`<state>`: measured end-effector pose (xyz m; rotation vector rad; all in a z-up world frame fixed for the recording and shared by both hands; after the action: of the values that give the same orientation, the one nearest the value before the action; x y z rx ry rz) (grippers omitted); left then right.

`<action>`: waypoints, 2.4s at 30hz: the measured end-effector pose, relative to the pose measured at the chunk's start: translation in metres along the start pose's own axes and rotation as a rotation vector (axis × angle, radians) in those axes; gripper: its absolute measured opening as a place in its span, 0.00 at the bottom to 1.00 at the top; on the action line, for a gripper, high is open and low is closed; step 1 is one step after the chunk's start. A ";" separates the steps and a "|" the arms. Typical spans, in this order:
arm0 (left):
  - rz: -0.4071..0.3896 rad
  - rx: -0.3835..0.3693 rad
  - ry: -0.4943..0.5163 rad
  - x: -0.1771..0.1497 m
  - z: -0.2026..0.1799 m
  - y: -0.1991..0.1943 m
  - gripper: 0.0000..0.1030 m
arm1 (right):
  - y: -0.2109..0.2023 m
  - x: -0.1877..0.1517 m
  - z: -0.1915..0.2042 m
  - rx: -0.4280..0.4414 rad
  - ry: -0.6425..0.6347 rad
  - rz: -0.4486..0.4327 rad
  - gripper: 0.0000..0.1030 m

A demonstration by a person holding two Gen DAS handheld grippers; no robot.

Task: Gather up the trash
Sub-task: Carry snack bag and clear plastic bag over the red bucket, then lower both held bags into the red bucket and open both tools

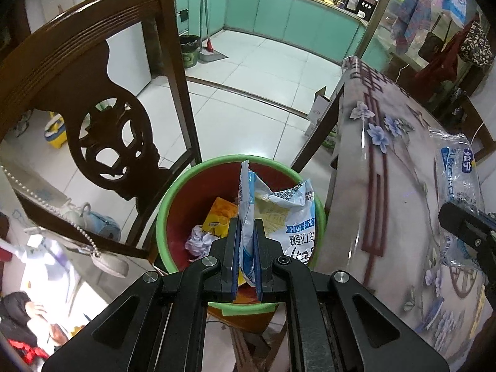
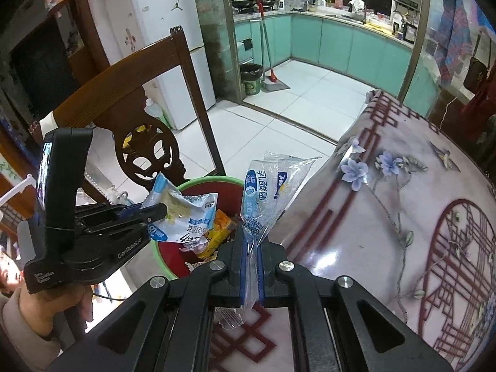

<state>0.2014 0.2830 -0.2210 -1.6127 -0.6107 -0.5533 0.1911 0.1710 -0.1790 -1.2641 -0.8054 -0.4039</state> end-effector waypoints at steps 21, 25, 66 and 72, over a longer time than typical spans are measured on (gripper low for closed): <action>0.080 0.029 -0.017 -0.004 0.018 0.041 0.07 | 0.056 -0.007 0.007 0.068 0.024 0.100 0.04; 0.095 0.037 -0.017 -0.004 0.019 0.048 0.07 | 0.066 -0.007 0.004 0.073 0.023 0.114 0.04; 0.280 0.081 -0.076 -0.043 0.040 0.113 0.07 | 0.140 -0.028 0.022 0.203 0.004 0.214 0.04; 0.284 0.084 -0.067 -0.045 0.042 0.113 0.07 | 0.142 -0.030 0.029 0.209 -0.010 0.220 0.04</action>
<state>0.2439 0.3103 -0.3390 -1.6085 -0.4375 -0.2613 0.2586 0.2339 -0.2951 -1.1450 -0.6888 -0.1325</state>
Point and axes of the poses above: each gripper's, at about its wrist camera, not at the fingertips, and y roughly the way its jaws point, z to its left, x to its top, the point moved 7 cm from there along y, roughly the way its jaws point, and after that the axes turned 14 degrees about -z, right-handed, at the moved point
